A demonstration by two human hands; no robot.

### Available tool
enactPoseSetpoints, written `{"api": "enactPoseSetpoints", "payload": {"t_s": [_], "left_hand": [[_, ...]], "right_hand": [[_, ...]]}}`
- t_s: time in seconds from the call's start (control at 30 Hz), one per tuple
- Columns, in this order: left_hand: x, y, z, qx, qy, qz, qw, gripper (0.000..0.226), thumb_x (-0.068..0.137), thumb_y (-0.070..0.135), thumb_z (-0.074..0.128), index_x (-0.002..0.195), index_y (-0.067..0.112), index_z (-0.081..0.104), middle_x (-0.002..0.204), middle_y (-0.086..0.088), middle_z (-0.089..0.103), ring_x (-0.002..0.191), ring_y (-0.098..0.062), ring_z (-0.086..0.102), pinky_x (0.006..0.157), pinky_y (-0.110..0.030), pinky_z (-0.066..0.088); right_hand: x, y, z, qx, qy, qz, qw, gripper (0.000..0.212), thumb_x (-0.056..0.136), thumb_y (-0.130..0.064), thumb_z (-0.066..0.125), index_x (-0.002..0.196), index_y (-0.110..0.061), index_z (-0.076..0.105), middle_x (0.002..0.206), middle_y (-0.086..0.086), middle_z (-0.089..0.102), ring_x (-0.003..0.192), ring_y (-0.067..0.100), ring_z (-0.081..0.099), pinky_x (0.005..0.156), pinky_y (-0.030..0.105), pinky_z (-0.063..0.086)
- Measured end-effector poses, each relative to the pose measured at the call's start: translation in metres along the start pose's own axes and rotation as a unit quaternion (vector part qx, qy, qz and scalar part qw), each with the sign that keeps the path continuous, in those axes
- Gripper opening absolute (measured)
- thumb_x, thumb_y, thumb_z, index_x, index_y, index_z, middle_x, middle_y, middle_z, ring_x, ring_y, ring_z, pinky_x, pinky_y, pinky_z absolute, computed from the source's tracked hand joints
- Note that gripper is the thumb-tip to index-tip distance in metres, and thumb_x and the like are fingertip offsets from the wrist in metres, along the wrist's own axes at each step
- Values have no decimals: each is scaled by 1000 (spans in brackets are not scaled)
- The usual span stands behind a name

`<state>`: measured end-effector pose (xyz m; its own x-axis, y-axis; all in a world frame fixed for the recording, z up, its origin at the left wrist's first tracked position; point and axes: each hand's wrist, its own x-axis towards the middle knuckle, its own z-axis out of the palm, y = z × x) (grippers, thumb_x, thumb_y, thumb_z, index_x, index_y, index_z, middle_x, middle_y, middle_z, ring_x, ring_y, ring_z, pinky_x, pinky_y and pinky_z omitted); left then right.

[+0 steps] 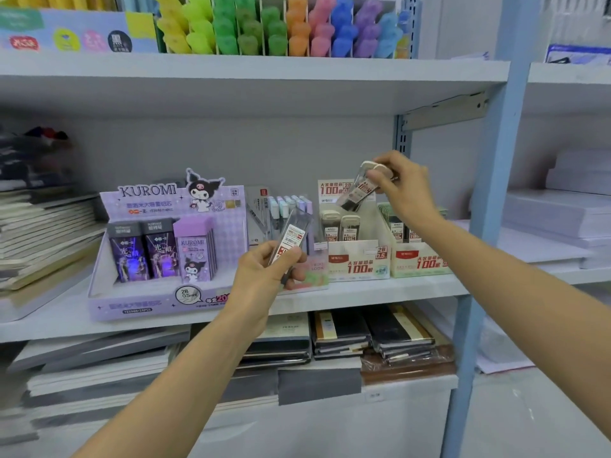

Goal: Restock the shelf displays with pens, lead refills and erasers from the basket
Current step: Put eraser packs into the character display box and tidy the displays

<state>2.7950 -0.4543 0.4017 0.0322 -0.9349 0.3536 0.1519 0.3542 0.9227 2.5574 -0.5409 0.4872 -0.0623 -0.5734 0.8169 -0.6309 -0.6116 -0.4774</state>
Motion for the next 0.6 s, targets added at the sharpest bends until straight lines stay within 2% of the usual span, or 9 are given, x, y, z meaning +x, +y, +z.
{"api": "enactPoseSetpoints", "payload": {"t_s": [0.07, 0.2, 0.3, 0.43, 0.6], "left_hand": [[1, -2, -1, 2, -3, -4, 1000, 12, 91, 13, 64, 102, 9, 66, 79, -3, 72, 60, -10, 60, 51, -18, 48], [1, -4, -3, -6, -5, -13, 1000, 13, 91, 12, 64, 103, 8, 66, 78, -2, 72, 58, -10, 60, 50, -19, 48], [0, -4, -3, -9, -7, -16, 1000, 11, 91, 11, 64, 101, 9, 66, 79, -1, 73, 56, -9, 60, 50, -18, 48], [0, -3, -3, -6, -6, -15, 1000, 13, 90, 11, 64, 103, 8, 65, 80, -4, 72, 56, -10, 60, 50, -19, 48], [0, -4, -3, -2, -6, -19, 1000, 11, 90, 11, 65, 101, 9, 65, 79, -2, 72, 57, -9, 61, 51, -19, 48]], "right_hand": [[0, 5, 10, -9, -26, 9, 1000, 22, 92, -25, 63, 110, -12, 64, 97, 3, 67, 87, 21, 67, 78, 40, 58], [1, 11, 20, -30, -92, 35, 995, 27, 92, -27, 64, 116, -15, 65, 95, 0, 69, 77, 13, 68, 70, 26, 57], [4, 10, 21, -67, -149, 33, 986, 35, 91, -28, 64, 123, -15, 62, 103, 3, 69, 80, 12, 67, 78, 31, 58], [9, 5, 18, -39, -109, 14, 993, 27, 91, -25, 65, 116, -14, 66, 95, 3, 71, 72, 12, 67, 69, 27, 58], [8, 12, 18, -74, -141, 23, 987, 32, 94, -20, 61, 125, -13, 63, 108, 7, 71, 77, 11, 67, 62, 16, 53]]}}
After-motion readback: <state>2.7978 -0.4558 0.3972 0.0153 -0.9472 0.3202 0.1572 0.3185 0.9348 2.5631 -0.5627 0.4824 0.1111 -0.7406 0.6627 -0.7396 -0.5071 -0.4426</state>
